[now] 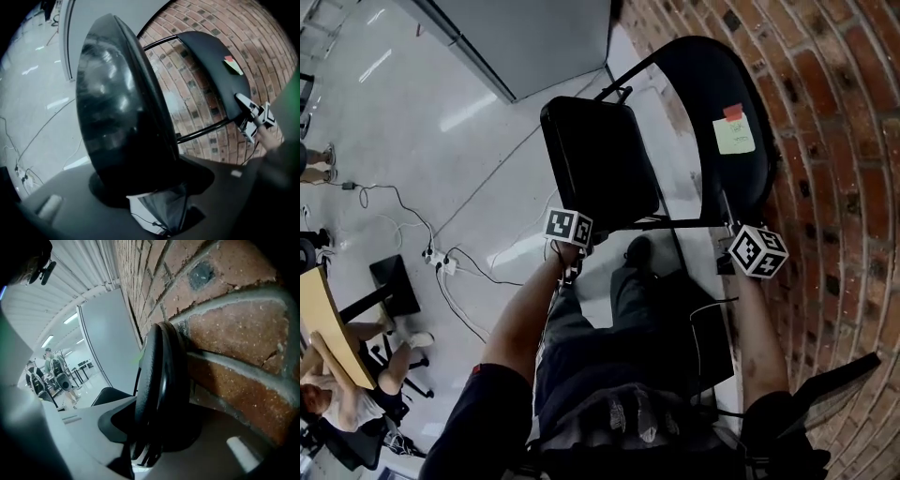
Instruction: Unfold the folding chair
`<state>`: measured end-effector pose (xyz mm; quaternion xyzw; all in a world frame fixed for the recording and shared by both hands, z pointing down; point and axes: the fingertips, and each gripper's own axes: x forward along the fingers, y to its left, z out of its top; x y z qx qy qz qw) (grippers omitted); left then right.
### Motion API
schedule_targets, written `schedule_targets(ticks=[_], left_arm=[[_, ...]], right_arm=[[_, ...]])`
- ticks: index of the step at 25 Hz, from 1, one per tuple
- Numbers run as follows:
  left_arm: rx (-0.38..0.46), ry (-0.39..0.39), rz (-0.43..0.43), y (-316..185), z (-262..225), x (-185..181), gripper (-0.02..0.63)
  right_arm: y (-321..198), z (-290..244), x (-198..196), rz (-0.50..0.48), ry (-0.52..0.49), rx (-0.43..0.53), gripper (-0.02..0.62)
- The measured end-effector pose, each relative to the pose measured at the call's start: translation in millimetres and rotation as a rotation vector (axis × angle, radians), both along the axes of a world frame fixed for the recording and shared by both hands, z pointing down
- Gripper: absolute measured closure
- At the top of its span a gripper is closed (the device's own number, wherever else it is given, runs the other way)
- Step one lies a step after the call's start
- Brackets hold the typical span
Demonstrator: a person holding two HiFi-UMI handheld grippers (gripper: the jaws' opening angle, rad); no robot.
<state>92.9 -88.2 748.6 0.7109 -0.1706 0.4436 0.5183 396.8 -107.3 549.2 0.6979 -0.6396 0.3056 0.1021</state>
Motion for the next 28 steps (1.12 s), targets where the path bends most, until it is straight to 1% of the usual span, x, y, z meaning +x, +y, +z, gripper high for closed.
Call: schedule_targets(ticks=[4, 8, 12, 18, 22, 28], left_arm=[[-0.001, 0.026, -0.011, -3.2, 1.1, -0.2, 0.318], [-0.016, 0.008, -0.035, -3.5, 6.8, -9.8, 0.319], [-0.027, 0.005, -0.048, -2.7, 11.5, -15.5, 0.319], [-0.049, 0.018, -0.066, -2.2, 14.9, -20.8, 0.319], [-0.056, 0.017, -0.088, -3.3, 18.3, -25.1, 0.318], [-0.067, 0.019, -0.097, -5.4, 21.7, -29.8, 0.316]], right_arm=[[-1.7, 1.0, 3.0, -0.004, -0.009, 0.008, 0.474], [-3.5, 7.0, 4.3, 0.001, -0.034, -0.007, 0.474], [-1.7, 7.8, 4.6, -0.006, -0.031, -0.005, 0.474], [-1.0, 11.1, 7.3, 0.006, -0.059, -0.015, 0.474], [-4.6, 14.1, 10.0, -0.003, -0.086, -0.005, 0.480], [-6.8, 17.1, 12.9, 0.007, -0.123, -0.011, 0.485]])
